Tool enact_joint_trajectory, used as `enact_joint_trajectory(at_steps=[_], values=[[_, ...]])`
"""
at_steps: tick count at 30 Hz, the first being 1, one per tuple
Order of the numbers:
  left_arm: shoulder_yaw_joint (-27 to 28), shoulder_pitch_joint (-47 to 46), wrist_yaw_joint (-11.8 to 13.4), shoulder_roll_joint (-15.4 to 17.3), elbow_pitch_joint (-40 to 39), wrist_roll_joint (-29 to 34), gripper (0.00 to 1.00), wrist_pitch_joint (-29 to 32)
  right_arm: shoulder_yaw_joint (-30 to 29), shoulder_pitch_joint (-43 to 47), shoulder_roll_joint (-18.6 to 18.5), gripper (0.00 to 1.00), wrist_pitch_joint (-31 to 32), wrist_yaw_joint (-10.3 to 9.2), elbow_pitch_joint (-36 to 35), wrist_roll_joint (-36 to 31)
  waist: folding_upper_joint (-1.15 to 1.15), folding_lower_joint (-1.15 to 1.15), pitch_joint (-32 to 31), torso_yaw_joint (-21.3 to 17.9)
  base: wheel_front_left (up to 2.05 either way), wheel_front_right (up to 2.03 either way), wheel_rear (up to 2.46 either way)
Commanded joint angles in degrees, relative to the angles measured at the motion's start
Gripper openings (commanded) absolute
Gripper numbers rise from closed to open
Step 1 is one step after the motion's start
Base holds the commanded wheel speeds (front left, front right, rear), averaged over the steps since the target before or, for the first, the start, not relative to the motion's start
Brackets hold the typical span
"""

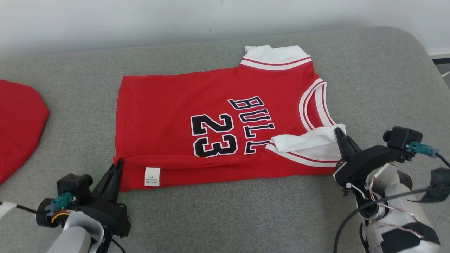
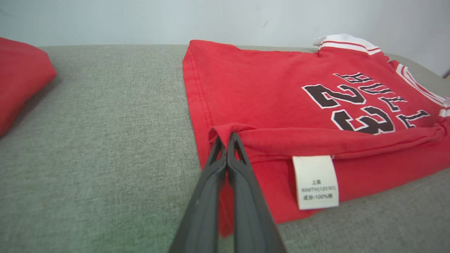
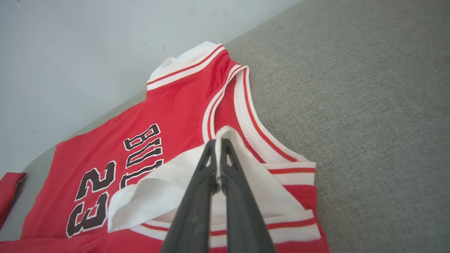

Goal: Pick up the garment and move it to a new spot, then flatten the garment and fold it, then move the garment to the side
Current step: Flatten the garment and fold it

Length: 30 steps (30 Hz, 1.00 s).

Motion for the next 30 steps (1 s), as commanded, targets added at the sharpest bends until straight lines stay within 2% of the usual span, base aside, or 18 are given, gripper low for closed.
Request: enact_joint_trajectory(at_steps=[1, 11, 12, 13, 19, 30], values=[[-0.1, -1.2, -0.2, 0.1, 1.1, 0.6, 0.0, -0.4, 0.3, -1.8, 0.1, 0.0, -0.8, 0.03, 2.1, 0.2, -0.01, -0.01, 0.2, 0.0, 0.0, 0.0, 0.0], [-1.1, -5.0, -1.9, -0.7, 6.2, 0.9, 0.0, -1.8, 2.0, -9.2, 0.0, 0.0, -6.8, 0.03, 13.6, 0.3, -0.01, -0.01, -0.2, 0.1, 0.0, 0.0, 0.0], [-1.3, -5.3, -2.1, -0.8, 6.6, 1.1, 0.41, -2.0, 2.3, -9.8, -0.1, 0.62, -7.8, 0.03, 14.6, 0.2, -0.01, -0.01, -0.3, 0.2, 0.0, 0.0, 0.0], [-1.4, -5.5, -2.1, -1.0, 7.0, 1.1, 1.0, -2.2, 2.5, -10.0, -0.1, 1.0, -8.7, 0.03, 15.2, 0.6, -0.01, -0.01, -0.4, 0.3, 0.0, 0.0, 0.0], [-0.9, -4.6, -1.8, -1.8, 7.5, 1.5, 1.0, -3.3, 4.8, -10.4, -1.1, 1.0, -12.8, 0.03, 18.0, 2.0, -0.01, -0.01, -1.8, 0.3, 0.0, 0.0, 0.0], [0.7, 2.1, 0.0, -2.2, 3.1, 1.6, 1.0, -3.7, 9.9, -5.0, -5.5, 1.0, -16.0, 0.03, 17.0, 3.0, -0.01, -0.01, -3.7, -0.1, 0.0, 0.0, 0.0]])
